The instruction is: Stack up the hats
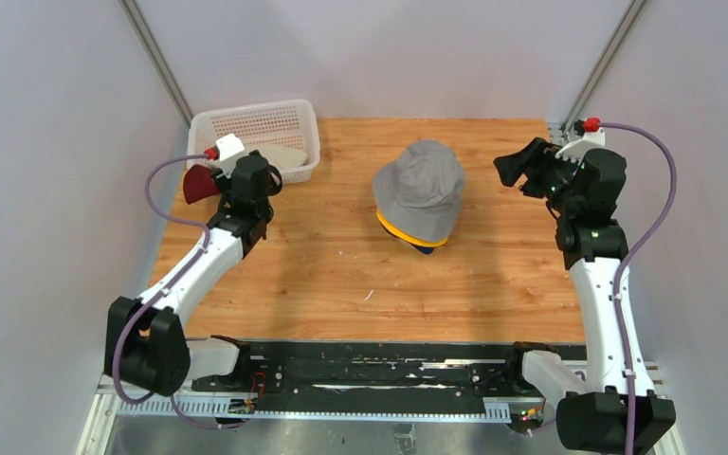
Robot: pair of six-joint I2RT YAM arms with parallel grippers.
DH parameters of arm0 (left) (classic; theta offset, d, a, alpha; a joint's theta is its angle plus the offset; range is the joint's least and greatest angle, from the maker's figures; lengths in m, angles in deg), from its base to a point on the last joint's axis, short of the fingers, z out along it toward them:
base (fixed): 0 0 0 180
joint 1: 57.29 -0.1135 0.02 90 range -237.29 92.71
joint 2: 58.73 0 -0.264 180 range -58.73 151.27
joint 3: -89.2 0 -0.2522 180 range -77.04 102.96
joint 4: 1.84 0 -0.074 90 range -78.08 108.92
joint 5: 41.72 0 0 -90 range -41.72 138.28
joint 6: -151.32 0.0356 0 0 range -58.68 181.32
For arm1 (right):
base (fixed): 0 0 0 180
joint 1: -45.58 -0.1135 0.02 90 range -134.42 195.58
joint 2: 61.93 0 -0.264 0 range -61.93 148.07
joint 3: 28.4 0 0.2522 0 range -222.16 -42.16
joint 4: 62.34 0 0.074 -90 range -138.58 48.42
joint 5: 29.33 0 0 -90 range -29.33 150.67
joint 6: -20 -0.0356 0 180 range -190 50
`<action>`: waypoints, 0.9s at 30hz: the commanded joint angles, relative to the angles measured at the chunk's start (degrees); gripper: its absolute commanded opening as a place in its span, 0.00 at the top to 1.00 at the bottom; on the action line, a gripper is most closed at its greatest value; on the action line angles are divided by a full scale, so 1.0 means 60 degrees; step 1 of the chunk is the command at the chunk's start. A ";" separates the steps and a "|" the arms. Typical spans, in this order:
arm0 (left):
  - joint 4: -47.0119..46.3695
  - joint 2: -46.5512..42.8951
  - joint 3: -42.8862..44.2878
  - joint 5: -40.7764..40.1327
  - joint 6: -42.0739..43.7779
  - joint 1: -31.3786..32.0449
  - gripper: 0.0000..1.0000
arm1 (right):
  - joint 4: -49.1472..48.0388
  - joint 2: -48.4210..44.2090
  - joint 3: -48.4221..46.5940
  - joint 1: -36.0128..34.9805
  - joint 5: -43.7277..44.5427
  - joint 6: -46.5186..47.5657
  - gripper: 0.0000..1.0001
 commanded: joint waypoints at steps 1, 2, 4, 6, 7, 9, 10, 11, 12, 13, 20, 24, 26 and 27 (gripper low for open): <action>0.0784 0.1024 0.0902 -0.0377 -0.0052 -0.0497 0.35 | 0.0170 -0.0211 -0.0064 -0.0090 -0.0313 0.0232 0.28; 0.0816 0.1238 0.1051 -0.0378 -0.0002 -0.0574 0.36 | 0.0213 -0.0204 -0.0054 -0.0140 -0.0268 0.0281 0.28; 0.0681 0.1603 0.1204 -0.0367 0.0046 -0.0706 0.36 | 0.0241 -0.0197 -0.0040 -0.0256 -0.0191 0.0346 0.28; 0.0582 0.1928 0.1388 -0.0449 0.0105 -0.0857 0.36 | 0.0242 -0.0182 -0.0044 -0.0346 -0.0164 0.0353 0.28; 0.0573 0.2095 0.1516 -0.0471 0.0177 -0.0940 0.36 | 0.0242 -0.0193 -0.0044 -0.0370 -0.0151 0.0358 0.28; 0.0676 0.2571 0.1820 -0.0559 0.0301 -0.1180 0.36 | 0.0238 -0.0170 -0.0052 -0.0400 -0.0157 0.0388 0.28; 0.0744 0.2741 0.1951 -0.0573 0.0359 -0.1275 0.36 | 0.0233 -0.0164 -0.0047 -0.0417 -0.0163 0.0372 0.28; 0.0771 0.2912 0.2061 -0.0574 0.0408 -0.1376 0.36 | 0.0237 -0.0143 -0.0041 -0.0422 -0.0184 0.0375 0.28; 0.0769 0.3036 0.2135 -0.0584 0.0442 -0.1481 0.36 | 0.0228 -0.0121 -0.0033 -0.0432 -0.0203 0.0378 0.28; 0.0744 0.3176 0.2203 -0.0528 0.0448 -0.1569 0.36 | 0.0215 -0.0110 -0.0034 -0.0433 -0.0227 0.0365 0.28; 0.0716 0.4094 0.2570 0.0194 0.0425 -0.2070 0.36 | 0.0154 -0.0007 -0.0017 -0.0434 -0.0266 0.0310 0.28; 0.0784 0.4493 0.2834 0.0435 0.0494 -0.2163 0.47 | 0.0146 -0.0012 -0.0012 -0.0433 -0.0224 0.0309 0.28; 0.0763 0.4572 0.2911 0.0513 0.0467 -0.2218 0.61 | 0.0154 -0.0023 -0.0003 -0.0434 -0.0223 0.0297 0.28; 0.0766 0.4590 0.2943 0.0541 0.0442 -0.2234 0.70 | 0.0154 -0.0023 0.0007 -0.0426 -0.0222 0.0296 0.28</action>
